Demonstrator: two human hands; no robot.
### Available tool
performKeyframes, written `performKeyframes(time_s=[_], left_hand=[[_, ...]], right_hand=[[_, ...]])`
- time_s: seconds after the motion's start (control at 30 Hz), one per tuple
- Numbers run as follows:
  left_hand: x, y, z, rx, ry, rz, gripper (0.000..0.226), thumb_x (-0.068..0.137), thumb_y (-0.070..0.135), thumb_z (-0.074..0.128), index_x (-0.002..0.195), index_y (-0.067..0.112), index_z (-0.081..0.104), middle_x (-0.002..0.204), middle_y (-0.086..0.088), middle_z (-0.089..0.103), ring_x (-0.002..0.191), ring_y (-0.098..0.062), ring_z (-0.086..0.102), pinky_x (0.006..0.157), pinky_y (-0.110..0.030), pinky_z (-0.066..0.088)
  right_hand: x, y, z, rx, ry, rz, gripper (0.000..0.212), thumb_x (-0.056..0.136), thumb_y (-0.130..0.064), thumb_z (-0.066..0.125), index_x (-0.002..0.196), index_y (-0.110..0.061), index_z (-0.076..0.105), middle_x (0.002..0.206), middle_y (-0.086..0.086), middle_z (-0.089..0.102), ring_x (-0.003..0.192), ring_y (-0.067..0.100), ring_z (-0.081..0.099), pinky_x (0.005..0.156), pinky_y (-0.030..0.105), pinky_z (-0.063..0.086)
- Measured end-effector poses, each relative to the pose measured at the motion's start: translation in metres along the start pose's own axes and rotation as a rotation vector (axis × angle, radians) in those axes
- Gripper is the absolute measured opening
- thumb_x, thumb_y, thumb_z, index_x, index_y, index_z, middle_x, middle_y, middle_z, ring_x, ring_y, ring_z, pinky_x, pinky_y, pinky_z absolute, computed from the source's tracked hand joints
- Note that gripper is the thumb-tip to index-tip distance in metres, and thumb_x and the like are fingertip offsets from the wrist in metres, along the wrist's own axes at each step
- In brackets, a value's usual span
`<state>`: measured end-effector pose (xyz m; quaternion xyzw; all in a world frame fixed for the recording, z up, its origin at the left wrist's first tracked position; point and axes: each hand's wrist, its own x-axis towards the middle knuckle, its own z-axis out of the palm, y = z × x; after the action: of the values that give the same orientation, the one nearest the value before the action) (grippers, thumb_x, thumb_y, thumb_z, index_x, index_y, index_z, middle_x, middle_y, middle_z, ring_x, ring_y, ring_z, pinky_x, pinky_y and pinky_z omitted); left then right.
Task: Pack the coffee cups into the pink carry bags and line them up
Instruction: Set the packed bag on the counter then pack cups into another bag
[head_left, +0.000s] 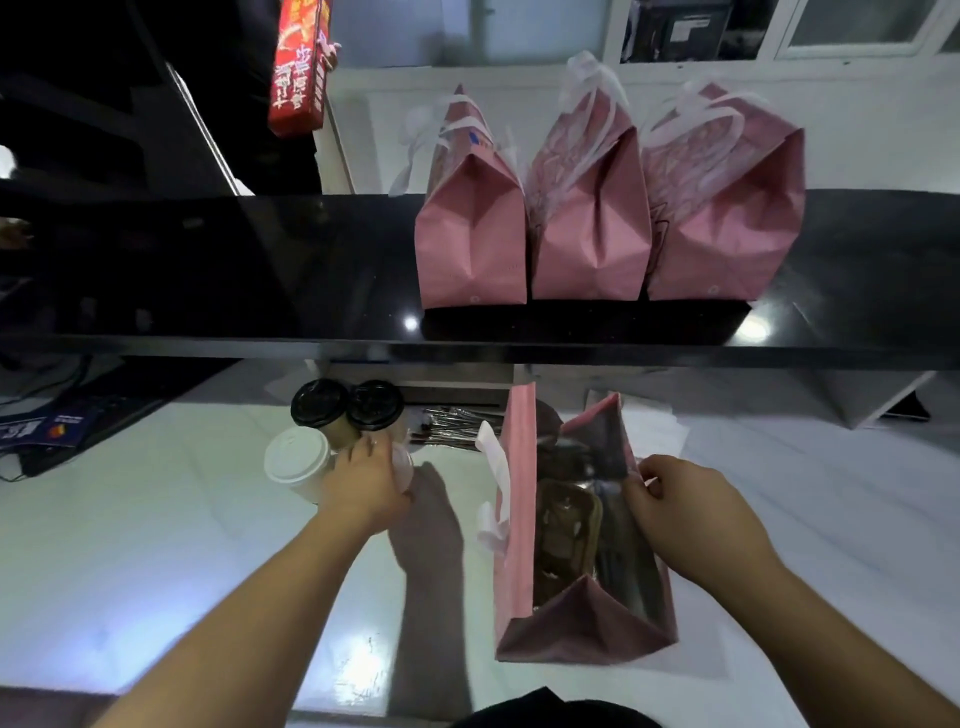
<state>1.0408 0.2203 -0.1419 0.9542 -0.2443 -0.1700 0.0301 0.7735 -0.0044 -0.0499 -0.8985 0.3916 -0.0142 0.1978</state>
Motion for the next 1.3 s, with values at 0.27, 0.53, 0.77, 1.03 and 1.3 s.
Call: performKeyframes(time_s=[0.27,0.53,0.77,1.03,1.3], left_hand=[[-0.011,0.004,-0.009,0.004,0.018,0.022,0.088,0.078,0.048,0.078,0.151,0.025,0.035,0.149,-0.009,0.042,0.133,-0.038,0.047,0.106,-0.045,0.045],[-0.066,0.031,-0.084,-0.247,0.331,0.173,0.091,0.068,0.073,0.073,0.146,0.041,0.040,0.144,0.007,0.045,0.126,-0.027,0.046,0.094,-0.043,0.049],[-0.111,0.103,-0.141,-0.464,0.456,0.463,0.082,0.069,0.083,0.063,0.141,0.062,0.029,0.130,0.034,0.029,0.119,-0.007,0.043,0.084,-0.033,0.048],[-0.098,0.165,-0.116,-0.143,0.110,0.712,0.086,0.074,0.062,0.072,0.148,0.040,0.034,0.146,0.016,0.039,0.130,-0.014,0.042,0.093,-0.028,0.036],[-0.071,0.206,-0.082,0.233,0.068,0.735,0.071,0.083,0.034,0.080,0.144,0.020,0.045,0.143,-0.005,0.051,0.127,-0.029,0.049,0.104,-0.046,0.049]], right_hand=[[0.000,0.001,0.001,-0.008,0.014,0.001,0.030,0.099,-0.051,0.047,0.096,-0.031,0.070,0.080,-0.012,0.070,0.065,0.008,0.063,0.062,0.036,0.061],[0.003,-0.001,0.002,0.011,-0.013,-0.022,0.030,0.099,-0.050,0.049,0.103,-0.030,0.071,0.084,-0.010,0.073,0.068,0.008,0.065,0.066,0.034,0.061],[0.006,-0.002,0.002,0.042,-0.065,-0.036,0.031,0.101,-0.050,0.050,0.110,-0.029,0.069,0.090,-0.010,0.073,0.068,0.006,0.066,0.061,0.025,0.056],[0.010,0.014,-0.006,0.070,-0.112,-0.041,0.018,0.097,-0.045,0.052,0.089,-0.031,0.061,0.071,-0.011,0.066,0.061,0.009,0.063,0.052,0.030,0.053],[0.015,0.017,-0.007,0.091,-0.079,-0.029,0.019,0.098,-0.030,0.045,0.093,-0.027,0.063,0.086,-0.003,0.071,0.073,0.018,0.063,0.064,0.037,0.056]])
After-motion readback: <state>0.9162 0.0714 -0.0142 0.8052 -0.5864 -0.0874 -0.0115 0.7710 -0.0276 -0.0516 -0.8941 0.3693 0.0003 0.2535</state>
